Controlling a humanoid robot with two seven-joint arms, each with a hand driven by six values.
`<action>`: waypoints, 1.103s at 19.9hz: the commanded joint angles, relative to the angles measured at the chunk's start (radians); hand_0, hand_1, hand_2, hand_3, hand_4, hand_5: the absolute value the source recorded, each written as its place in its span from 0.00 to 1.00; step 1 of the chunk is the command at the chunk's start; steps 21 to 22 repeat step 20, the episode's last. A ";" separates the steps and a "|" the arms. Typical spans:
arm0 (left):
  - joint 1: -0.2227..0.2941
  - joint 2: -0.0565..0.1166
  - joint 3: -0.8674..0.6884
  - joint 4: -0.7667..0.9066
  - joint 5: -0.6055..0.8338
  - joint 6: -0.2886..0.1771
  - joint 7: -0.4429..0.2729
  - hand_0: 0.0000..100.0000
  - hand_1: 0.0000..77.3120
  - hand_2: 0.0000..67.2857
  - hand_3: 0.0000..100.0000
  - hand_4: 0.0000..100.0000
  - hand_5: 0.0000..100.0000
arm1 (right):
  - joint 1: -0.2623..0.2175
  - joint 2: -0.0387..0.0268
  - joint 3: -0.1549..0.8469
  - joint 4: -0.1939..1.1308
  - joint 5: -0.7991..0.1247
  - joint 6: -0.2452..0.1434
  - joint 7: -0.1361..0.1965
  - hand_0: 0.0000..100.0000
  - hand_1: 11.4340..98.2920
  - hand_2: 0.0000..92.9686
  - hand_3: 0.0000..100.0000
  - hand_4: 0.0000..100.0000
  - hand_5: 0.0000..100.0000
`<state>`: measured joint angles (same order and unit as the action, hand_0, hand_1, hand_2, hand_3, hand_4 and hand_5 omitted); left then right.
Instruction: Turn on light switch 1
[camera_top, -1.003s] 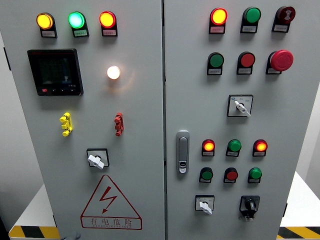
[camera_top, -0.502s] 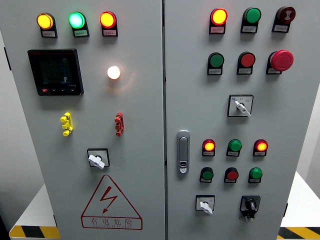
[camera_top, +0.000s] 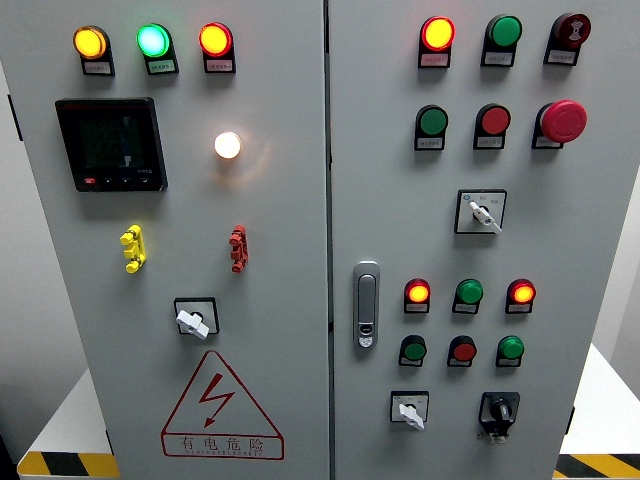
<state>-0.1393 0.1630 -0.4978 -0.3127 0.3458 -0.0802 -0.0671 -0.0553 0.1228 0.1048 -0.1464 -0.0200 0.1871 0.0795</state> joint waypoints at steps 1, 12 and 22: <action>-0.002 -0.051 0.082 0.143 -0.033 -0.081 0.001 0.00 0.09 0.32 0.20 0.41 0.38 | 0.000 0.0000 0.001 -0.001 0.000 0.000 0.000 0.00 0.09 0.00 0.20 0.19 0.11; 0.040 -0.109 0.277 0.244 -0.034 -0.158 0.010 0.00 0.00 0.07 0.00 0.00 0.00 | 0.000 0.0000 0.001 -0.001 0.000 0.000 0.000 0.00 0.09 0.00 0.20 0.19 0.11; 0.055 -0.135 0.281 0.257 -0.030 -0.155 0.021 0.00 0.00 0.03 0.00 0.00 0.00 | 0.000 0.0000 0.000 0.001 0.000 0.000 0.000 0.00 0.10 0.00 0.20 0.19 0.11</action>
